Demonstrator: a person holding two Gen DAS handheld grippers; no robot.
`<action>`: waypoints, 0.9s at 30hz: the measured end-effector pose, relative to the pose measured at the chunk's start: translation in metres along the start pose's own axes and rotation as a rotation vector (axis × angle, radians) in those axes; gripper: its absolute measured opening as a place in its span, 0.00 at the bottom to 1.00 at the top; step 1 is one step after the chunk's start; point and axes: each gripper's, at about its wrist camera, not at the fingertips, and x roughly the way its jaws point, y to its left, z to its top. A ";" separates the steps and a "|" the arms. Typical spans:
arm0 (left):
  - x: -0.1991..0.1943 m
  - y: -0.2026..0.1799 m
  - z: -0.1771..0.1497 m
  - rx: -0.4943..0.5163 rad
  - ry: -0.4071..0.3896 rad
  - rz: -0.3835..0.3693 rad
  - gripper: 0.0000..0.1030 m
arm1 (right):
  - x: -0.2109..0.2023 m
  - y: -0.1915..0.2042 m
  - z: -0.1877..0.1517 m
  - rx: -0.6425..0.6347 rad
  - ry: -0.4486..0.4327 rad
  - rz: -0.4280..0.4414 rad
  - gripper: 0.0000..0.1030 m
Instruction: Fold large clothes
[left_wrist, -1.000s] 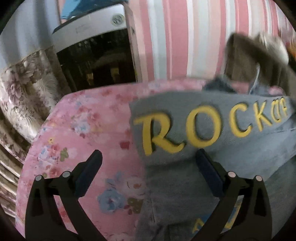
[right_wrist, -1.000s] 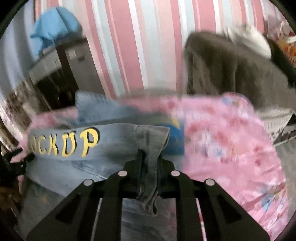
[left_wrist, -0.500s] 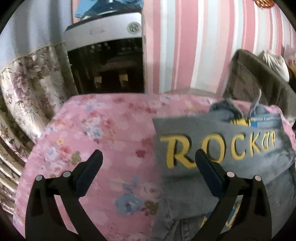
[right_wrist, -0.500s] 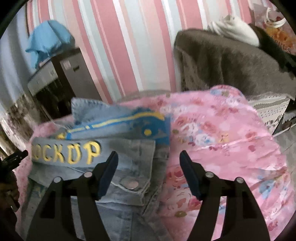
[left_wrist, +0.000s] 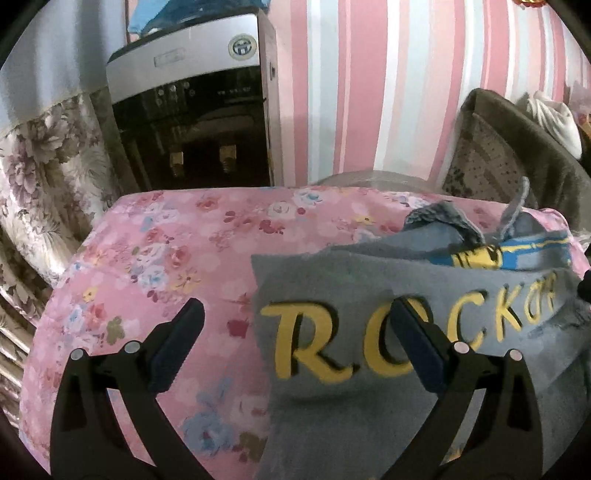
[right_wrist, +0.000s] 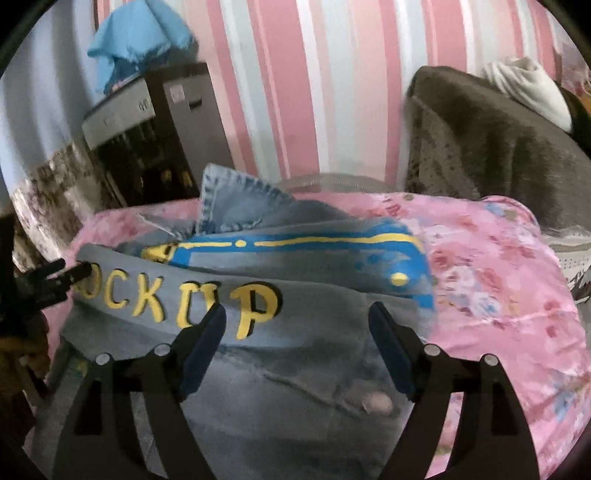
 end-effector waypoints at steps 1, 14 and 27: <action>0.005 0.000 0.003 -0.010 0.003 0.005 0.97 | 0.008 0.001 0.003 -0.001 0.004 -0.004 0.78; 0.080 -0.003 0.010 -0.011 0.164 0.081 0.97 | 0.091 0.010 0.015 -0.064 0.164 -0.103 0.85; -0.009 0.018 -0.019 -0.013 0.008 -0.072 0.96 | -0.020 -0.017 -0.018 0.043 -0.002 -0.006 0.89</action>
